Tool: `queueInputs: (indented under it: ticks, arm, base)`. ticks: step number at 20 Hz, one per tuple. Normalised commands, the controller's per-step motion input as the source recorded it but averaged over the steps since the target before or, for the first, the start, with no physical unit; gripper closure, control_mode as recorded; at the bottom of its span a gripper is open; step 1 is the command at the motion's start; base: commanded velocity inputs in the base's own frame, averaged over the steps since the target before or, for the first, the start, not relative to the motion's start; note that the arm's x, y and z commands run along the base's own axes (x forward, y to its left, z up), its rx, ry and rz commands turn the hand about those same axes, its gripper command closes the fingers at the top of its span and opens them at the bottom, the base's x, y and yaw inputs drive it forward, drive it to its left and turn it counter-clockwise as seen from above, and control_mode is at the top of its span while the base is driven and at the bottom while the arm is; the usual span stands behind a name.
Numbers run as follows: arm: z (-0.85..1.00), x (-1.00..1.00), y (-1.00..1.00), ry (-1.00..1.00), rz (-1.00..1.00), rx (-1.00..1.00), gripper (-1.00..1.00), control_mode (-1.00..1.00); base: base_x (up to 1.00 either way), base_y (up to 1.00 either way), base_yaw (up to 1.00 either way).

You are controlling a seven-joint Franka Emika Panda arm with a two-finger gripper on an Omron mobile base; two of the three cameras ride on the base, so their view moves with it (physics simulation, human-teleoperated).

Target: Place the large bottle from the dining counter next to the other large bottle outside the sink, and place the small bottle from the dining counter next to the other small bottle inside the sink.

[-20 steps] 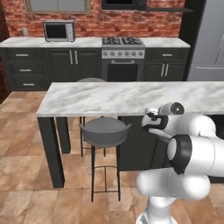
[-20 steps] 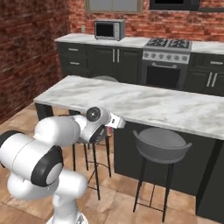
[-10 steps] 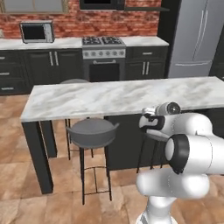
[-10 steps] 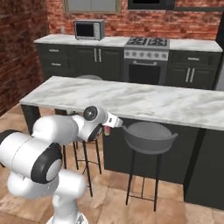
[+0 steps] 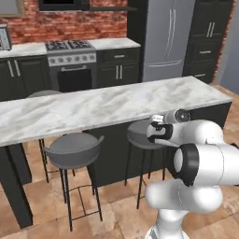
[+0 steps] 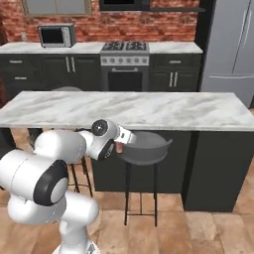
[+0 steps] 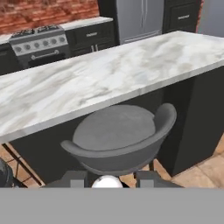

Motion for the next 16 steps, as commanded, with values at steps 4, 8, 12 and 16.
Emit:
queueInputs:
  ticks: [4, 8, 12, 16]
  arm:
    - [0.0, 0.0, 0.0, 0.0, 0.0, 0.0, 1.0, 1.0]
    - [0.0, 0.0, 0.0, 0.0, 0.0, 0.0, 1.0, 1.0]
    - [0.0, 0.0, 0.0, 0.0, 0.0, 0.0, 1.0, 1.0]
    - [0.0, 0.0, 0.0, 0.0, 0.0, 0.0, 1.0, 1.0]
  base:
    - [-0.19, 0.01, -0.37]
    - [-0.08, 0.0, -0.38]
    - [0.0, 0.0, -0.33]
    - [0.0, -0.03, -0.35]
